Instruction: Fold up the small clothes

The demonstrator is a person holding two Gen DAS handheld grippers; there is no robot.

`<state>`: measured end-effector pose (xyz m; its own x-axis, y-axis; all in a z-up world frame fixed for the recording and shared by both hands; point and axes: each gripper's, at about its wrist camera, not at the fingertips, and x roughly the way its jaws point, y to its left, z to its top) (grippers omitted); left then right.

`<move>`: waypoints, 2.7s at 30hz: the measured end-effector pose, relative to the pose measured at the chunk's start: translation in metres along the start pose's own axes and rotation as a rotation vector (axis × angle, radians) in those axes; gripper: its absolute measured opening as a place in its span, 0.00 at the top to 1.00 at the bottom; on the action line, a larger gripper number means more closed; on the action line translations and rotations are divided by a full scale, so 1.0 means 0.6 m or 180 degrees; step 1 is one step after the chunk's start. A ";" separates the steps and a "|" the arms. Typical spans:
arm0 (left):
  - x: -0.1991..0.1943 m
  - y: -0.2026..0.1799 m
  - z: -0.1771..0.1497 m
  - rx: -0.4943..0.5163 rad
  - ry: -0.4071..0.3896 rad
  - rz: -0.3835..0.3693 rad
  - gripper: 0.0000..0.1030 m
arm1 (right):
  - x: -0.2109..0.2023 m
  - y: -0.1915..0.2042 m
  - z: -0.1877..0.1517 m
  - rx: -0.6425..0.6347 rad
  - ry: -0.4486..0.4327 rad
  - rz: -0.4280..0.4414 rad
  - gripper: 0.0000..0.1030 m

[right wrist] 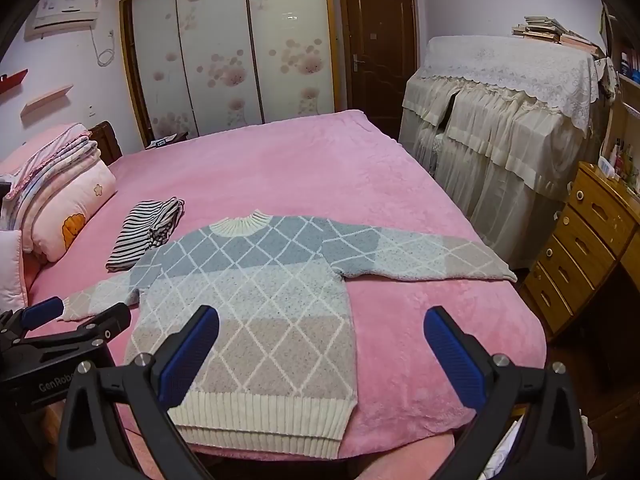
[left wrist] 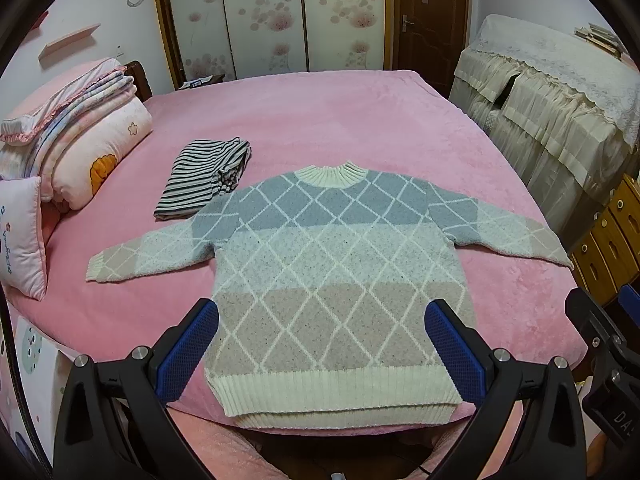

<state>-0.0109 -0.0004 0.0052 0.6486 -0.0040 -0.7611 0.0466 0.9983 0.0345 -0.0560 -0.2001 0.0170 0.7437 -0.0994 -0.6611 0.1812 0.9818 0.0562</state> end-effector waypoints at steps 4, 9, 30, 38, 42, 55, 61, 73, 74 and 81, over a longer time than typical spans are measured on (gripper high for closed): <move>0.000 0.000 0.000 -0.0009 -0.0003 -0.0014 0.01 | 0.000 -0.001 0.000 0.0000 0.0002 -0.0002 0.00; 0.006 0.001 0.000 -0.0054 -0.0002 -0.0084 0.01 | 0.001 -0.003 0.000 0.0004 0.0009 0.0002 0.00; 0.000 -0.001 -0.001 -0.0071 -0.0001 -0.0214 0.01 | 0.001 -0.010 -0.004 0.0034 0.0043 0.0011 0.00; -0.009 -0.005 -0.004 -0.0072 -0.0057 -0.0226 0.01 | 0.021 -0.015 -0.022 0.0050 0.0077 0.0036 0.00; -0.010 -0.005 -0.006 -0.0102 -0.0044 -0.0260 0.01 | 0.020 -0.015 -0.019 0.0050 0.0077 0.0032 0.00; -0.010 -0.011 -0.004 -0.0082 -0.0050 -0.0213 0.01 | 0.002 -0.028 0.002 0.0063 -0.0007 0.0061 0.00; -0.014 -0.021 0.004 -0.0056 -0.0085 -0.0136 0.01 | -0.012 -0.040 0.023 0.0060 -0.0142 0.0105 0.00; -0.028 -0.034 0.021 -0.0102 -0.0160 0.0004 0.01 | -0.040 -0.062 0.068 0.0038 -0.0389 0.0277 0.00; -0.030 -0.034 0.022 -0.0102 -0.0171 0.0016 0.01 | -0.043 -0.063 0.071 0.0039 -0.0402 0.0286 0.00; -0.043 -0.037 0.029 -0.0121 -0.0257 0.0092 0.01 | -0.057 -0.065 0.075 -0.0038 -0.0455 0.0313 0.00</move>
<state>-0.0152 -0.0237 0.0352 0.7085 0.0217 -0.7054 -0.0008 0.9996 0.0300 -0.0597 -0.2421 0.0713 0.8416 -0.0240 -0.5396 0.0962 0.9897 0.1059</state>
